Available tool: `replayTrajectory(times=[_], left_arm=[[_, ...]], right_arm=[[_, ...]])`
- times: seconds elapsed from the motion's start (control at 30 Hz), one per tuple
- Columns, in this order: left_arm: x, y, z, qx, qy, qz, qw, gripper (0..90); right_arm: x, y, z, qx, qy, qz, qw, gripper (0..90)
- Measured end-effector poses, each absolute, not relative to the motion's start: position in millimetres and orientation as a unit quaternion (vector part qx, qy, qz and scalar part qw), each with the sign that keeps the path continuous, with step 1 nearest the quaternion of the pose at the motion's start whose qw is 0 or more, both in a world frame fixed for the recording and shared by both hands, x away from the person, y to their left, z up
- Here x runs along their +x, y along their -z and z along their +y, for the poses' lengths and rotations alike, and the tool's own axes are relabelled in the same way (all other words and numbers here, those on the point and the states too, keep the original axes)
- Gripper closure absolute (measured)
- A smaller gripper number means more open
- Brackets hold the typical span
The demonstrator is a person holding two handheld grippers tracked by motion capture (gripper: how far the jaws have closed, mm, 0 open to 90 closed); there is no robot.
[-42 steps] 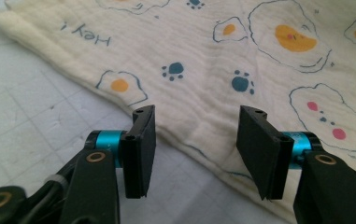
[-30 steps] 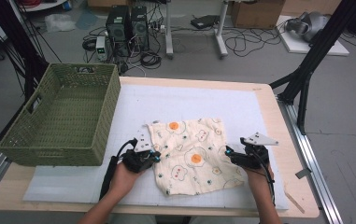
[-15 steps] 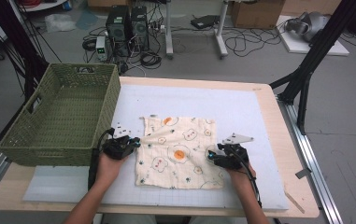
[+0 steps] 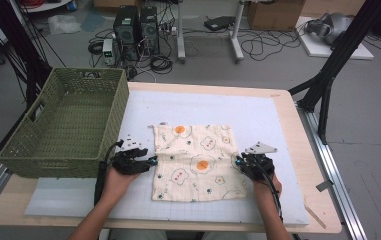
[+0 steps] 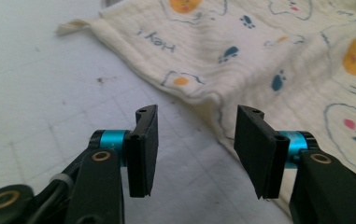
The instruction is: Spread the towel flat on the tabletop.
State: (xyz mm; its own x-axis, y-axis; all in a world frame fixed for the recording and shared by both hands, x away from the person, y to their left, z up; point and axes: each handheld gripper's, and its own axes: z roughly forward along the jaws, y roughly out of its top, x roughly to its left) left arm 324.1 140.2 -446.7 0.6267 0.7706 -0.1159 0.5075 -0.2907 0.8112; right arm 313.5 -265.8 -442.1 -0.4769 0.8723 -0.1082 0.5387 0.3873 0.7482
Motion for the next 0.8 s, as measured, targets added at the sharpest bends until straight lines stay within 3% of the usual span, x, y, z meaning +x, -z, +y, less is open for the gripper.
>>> replayTrajectory(times=[0.2, 0.43, 0.53, 0.63, 0.67, 0.73, 0.8], left_arm=[[307.6, 441.5, 135.9, 0.803, -0.124, 0.373, 0.447, 55.7], [292.9, 446.0, 123.2, 0.832, -0.093, 0.311, 0.451, 60.3], [288.9, 450.2, 115.3, 0.845, -0.107, 0.291, 0.436, 54.4], [285.1, 450.2, 112.8, 0.851, -0.123, 0.279, 0.427, 52.7], [283.0, 450.1, 113.2, 0.852, -0.133, 0.278, 0.424, 59.7], [280.9, 449.7, 116.4, 0.854, -0.126, 0.275, 0.424, 86.2], [279.0, 447.7, 119.0, 0.858, -0.121, 0.275, 0.418, 88.4]], right_arm=[[299.0, 436.6, -273.2, 0.434, -0.368, 0.79, 0.229, 50.2], [277.1, 442.2, -265.6, 0.378, -0.4, 0.811, 0.2, 45.6], [276.0, 445.5, -258.8, 0.365, -0.396, 0.823, 0.182, 53.1], [276.0, 449.5, -252.3, 0.354, -0.387, 0.835, 0.164, 68.4], [276.0, 449.6, -252.4, 0.351, -0.393, 0.836, 0.154, 74.3], [274.1, 448.7, -251.3, 0.352, -0.391, 0.838, 0.143, 85.8], [270.6, 447.5, -248.8, 0.344, -0.384, 0.844, 0.147, 88.0]])
